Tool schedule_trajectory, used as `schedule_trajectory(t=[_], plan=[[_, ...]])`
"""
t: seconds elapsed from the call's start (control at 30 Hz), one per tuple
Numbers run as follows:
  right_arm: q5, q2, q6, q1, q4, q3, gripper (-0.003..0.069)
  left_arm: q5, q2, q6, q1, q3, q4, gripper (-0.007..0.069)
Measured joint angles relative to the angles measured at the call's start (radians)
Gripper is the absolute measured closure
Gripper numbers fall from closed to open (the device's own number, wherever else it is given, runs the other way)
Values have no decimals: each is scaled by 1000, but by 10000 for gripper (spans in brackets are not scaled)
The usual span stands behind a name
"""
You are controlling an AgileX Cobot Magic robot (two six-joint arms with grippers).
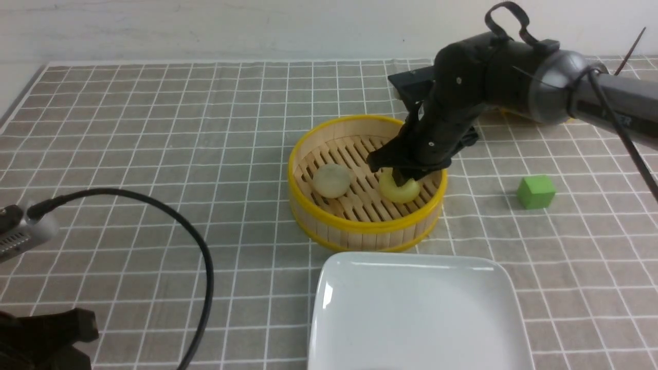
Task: Put the steamed buns into the plate on the grey tablecloth.
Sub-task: 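Reach toward a bun in the bamboo steamer with the right gripper, then move the steamed bun from the bamboo steamer onto the white plate with the right gripper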
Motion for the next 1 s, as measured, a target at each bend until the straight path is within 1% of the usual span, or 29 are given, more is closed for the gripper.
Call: schedule_trajectory(t=[0.03,0.07,0.1,0.2,0.33,0.43,0.47,0.5,0.53,0.57,0.6,0.63,0.67,0.77,0.8,0.83,0.87,0.9,0.93,0.97,1.0], plan=[[8,-12,0,0,2,0,612,1,0,0,0,0,0,409],[21,-30,1,0,6,0,638,2,0,0,0,0,0,407],[36,-54,1,0,7,0,648,3,0,0,0,0,0,406],[127,-156,2,0,9,0,648,3,0,0,0,0,4,400],[345,-376,3,0,28,7,648,3,0,1,0,0,6,391],[377,-472,4,0,71,57,648,3,0,11,0,0,8,390],[380,-540,4,7,114,137,647,3,0,19,0,0,9,389],[382,-547,4,9,119,149,647,3,0,19,0,0,9,389],[384,-580,4,18,140,218,645,3,0,22,0,0,9,388],[368,-619,4,41,164,362,642,3,0,25,0,0,9,384],[362,-622,4,48,166,378,641,3,0,25,0,0,9,384],[316,-632,5,69,177,494,638,1,0,25,0,0,9,382],[255,-632,5,86,182,573,636,-3,0,25,0,0,5,381],[5,-612,7,127,196,759,620,-52,0,39,0,0,-29,381],[-8,-610,7,128,198,768,618,-56,0,41,0,0,-36,381],[-76,-599,7,131,201,807,607,-70,0,55,0,0,-53,381],[-146,-583,7,131,201,846,582,-94,0,80,0,0,-96,381],[-183,-566,7,131,201,867,550,-105,3,106,0,0,-136,379],[-195,-554,7,131,201,876,517,-109,8,125,0,-3,-163,377],[-195,-552,7,131,201,878,510,-110,10,135,0,-4,-170,377],[-201,-538,7,131,203,881,448,-112,27,176,0,-14,-228,370]])
